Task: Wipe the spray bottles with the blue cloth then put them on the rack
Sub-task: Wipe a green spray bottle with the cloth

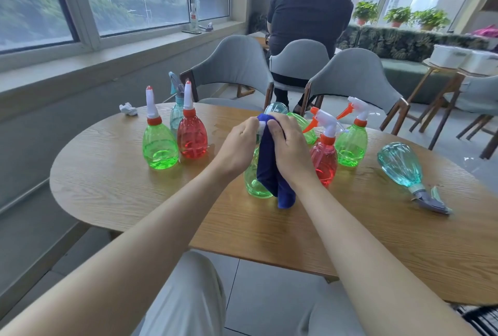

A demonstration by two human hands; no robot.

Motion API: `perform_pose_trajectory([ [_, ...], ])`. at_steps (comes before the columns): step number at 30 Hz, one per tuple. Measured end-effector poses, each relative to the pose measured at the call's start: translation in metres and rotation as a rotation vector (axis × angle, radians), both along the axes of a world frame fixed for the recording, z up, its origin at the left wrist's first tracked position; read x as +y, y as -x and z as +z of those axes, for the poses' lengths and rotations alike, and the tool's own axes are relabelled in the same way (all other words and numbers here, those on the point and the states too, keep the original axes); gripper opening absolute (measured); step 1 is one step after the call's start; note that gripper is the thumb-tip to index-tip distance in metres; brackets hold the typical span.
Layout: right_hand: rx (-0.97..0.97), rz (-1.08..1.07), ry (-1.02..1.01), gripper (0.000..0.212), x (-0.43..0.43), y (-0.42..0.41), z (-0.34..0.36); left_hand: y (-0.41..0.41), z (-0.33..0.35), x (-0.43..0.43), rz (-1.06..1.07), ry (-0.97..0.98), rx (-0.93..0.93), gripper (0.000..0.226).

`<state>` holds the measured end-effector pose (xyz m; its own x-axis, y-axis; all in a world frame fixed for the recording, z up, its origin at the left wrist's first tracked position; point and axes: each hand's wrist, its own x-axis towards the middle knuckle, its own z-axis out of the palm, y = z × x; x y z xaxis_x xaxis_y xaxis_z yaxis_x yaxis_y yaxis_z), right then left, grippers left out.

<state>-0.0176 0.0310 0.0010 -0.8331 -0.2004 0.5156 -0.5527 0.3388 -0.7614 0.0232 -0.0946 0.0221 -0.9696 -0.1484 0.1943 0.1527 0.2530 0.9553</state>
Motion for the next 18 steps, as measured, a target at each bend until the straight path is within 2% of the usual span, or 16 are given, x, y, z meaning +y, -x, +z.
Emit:
perform_pose_trajectory([
  [3, -0.024, -0.006, 0.041, 0.026, -0.005, -0.001, 0.006, -0.001, 0.001, -0.002, -0.006, -0.002, -0.015, 0.038],
  [7, 0.112, 0.012, 0.017, 0.025, -0.008, -0.008, 0.007, -0.001, 0.002, -0.001, -0.018, -0.03, 0.0, 0.043],
  [12, 0.011, 0.065, -0.008, 0.032, -0.005, -0.004, 0.006, 0.001, 0.001, -0.003, -0.022, -0.059, 0.065, 0.04],
  [15, -0.024, 0.096, 0.005, 0.029, -0.001, -0.003, 0.011, 0.002, 0.006, -0.006, -0.001, -0.107, 0.124, 0.042],
  [18, -0.039, 0.052, 0.053, 0.025, 0.002, -0.004, 0.013, 0.0, 0.011, -0.004, 0.03, -0.044, 0.178, 0.042],
])
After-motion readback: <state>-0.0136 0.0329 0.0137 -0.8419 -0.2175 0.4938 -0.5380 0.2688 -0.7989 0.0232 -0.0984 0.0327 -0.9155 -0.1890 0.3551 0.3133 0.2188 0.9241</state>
